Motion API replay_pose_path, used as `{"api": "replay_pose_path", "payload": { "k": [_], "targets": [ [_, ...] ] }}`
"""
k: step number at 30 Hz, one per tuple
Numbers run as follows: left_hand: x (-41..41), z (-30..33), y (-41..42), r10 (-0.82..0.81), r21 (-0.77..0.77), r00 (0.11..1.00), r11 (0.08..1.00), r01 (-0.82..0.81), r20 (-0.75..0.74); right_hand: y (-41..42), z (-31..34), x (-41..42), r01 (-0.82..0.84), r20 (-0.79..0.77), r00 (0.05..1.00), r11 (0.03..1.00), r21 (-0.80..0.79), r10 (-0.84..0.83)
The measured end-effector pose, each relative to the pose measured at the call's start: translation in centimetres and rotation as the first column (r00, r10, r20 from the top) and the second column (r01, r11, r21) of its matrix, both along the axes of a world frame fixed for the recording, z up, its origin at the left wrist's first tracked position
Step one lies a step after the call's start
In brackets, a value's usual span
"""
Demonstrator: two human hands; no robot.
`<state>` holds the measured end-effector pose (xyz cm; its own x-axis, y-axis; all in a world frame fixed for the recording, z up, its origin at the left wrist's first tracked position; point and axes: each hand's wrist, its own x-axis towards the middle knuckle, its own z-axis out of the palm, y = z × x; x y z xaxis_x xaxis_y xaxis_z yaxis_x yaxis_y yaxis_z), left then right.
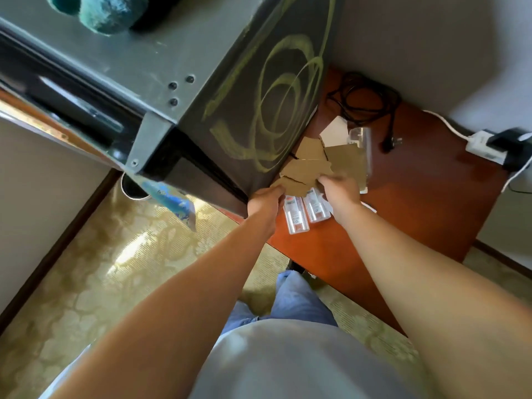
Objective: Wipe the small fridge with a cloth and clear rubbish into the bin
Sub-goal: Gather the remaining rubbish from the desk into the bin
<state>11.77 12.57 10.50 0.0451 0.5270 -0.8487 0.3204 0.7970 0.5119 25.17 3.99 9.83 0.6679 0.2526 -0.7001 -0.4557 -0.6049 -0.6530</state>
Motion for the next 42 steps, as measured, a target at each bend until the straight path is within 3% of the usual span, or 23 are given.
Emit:
{"api": "replay_pose_path", "payload": {
  "k": [3, 10, 17, 21, 28, 35, 42],
  "targets": [
    [-1.6, 0.6, -1.2, -0.026, 0.042, 1.0, 0.999, 0.026, 0.006, -1.4, 0.6, -2.1, 0.052, 0.085, 0.995, 0.998, -0.042, -0.048],
    [-9.5, 1.4, -4.0, -0.019, 0.007, 0.95, 1.0, 0.018, 0.312, -5.1, 2.5, -11.1, 0.038, 0.156, 0.987, 0.997, -0.073, -0.026],
    [-23.0, 3.2, -3.0, -0.068, -0.032, 0.925, 0.996, 0.086, 0.373, -5.0, 3.3, -24.3, 0.064, 0.078, 0.995, 0.998, 0.023, -0.066],
    [-31.3, 5.2, -0.5, -0.002, -0.004, 0.924, 1.0, 0.003, 0.381, -1.0, 5.1, -30.5, -0.108, 0.183, 0.978, 0.993, 0.045, 0.098],
    [-43.3, 8.0, 4.1, 0.136, 0.103, 0.886, 0.974, -0.201, 0.443, 7.4, 7.5, -39.2, -0.392, 0.198, 0.907, 0.917, 0.077, 0.372],
    [-53.2, 8.3, 7.4, 0.358, 0.204, 0.824, 0.854, -0.479, 0.438, 14.4, 8.5, -46.9, -0.555, 0.249, 0.817, 0.826, 0.097, 0.52],
    [-57.9, 7.0, 10.3, 0.509, 0.222, 0.781, 0.766, -0.603, 0.363, 19.6, 7.3, -51.0, -0.683, 0.258, 0.717, 0.727, 0.075, 0.647]
  ]
}}
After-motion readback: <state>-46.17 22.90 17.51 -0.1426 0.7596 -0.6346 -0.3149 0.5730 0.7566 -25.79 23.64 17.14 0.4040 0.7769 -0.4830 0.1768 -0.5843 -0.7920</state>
